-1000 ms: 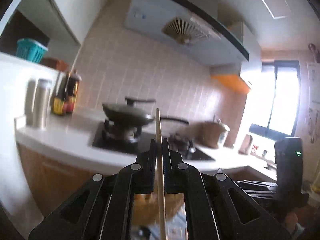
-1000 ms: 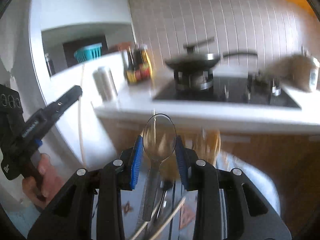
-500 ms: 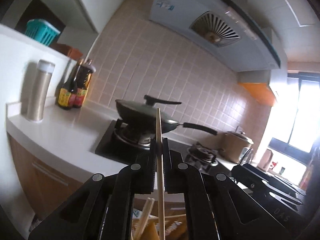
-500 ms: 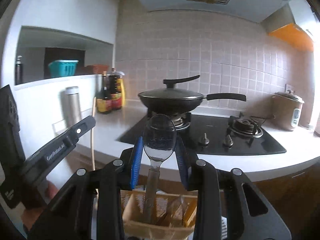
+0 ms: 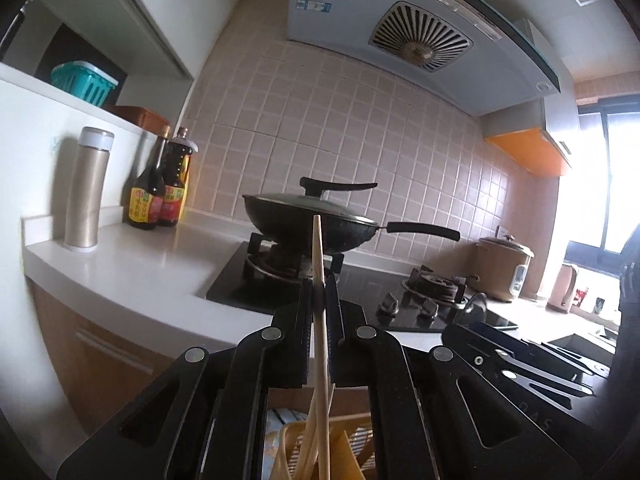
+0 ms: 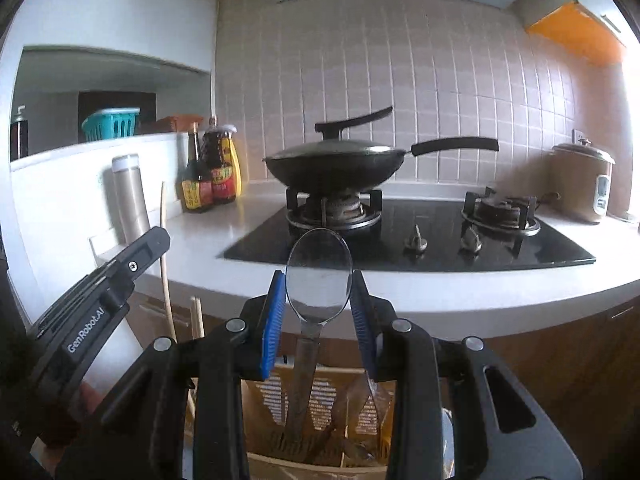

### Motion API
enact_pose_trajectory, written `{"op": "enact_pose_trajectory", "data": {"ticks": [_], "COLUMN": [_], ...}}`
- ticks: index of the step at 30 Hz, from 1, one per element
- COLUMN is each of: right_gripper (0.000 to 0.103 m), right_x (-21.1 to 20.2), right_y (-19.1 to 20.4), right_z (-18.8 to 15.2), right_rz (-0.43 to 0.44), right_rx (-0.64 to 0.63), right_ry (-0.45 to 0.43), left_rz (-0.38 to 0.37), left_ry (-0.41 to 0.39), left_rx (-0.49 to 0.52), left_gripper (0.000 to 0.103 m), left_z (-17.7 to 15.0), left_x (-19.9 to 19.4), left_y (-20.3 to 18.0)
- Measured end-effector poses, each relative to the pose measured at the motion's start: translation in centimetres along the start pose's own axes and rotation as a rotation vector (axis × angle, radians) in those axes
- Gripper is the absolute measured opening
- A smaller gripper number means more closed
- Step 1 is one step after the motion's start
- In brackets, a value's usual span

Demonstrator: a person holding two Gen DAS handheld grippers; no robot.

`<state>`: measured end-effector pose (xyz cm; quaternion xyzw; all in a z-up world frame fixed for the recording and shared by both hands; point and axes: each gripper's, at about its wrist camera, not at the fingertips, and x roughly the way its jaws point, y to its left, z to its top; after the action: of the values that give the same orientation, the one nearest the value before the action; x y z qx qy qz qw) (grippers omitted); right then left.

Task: Organize utensils
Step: 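Lift the chopstick and spoon over the tan caddy and open both tools to drop them in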

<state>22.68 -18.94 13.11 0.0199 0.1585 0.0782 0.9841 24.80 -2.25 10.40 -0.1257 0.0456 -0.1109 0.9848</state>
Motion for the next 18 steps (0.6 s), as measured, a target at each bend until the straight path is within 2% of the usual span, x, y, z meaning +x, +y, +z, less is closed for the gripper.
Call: {"op": "enact_pose_trajectory", "data": {"ticks": [4,8,13,15,18], "right_gripper": [0.03,0.03,0.03,0.031,0.031], "right_x": [-0.2,-1.8,-4.1,-4.8,-5.9], "right_y": [0.1,0.0,-0.2,-0.1,-0.2], "right_z": [0.0,0.3,0.5,0.5,0.4], "right_rz": [0.024,0.04,0.043,0.038,0.027], "right_rx": [-0.003,0.007,0.017,0.01,0.014], "right_ry": [0.04,0.057,0.078,0.089,0.116], "left_rz": [-0.039,-0.04,-0.047,-0.053,-0.06], "left_ry": [0.051,0.064,0.072,0.079,0.099], "left_rx": [-0.026,-0.008,0.003,0.006,0.008], "left_gripper": [0.007,0.022,0.022,0.026,0.026], "left_z": [0.2,0.9,2.1,2.3,2.5], "left_x": [-0.4,-1.9,-4.2,-5.0,-6.0], "left_y": [0.7,0.9,0.8,0.8,0.6]}}
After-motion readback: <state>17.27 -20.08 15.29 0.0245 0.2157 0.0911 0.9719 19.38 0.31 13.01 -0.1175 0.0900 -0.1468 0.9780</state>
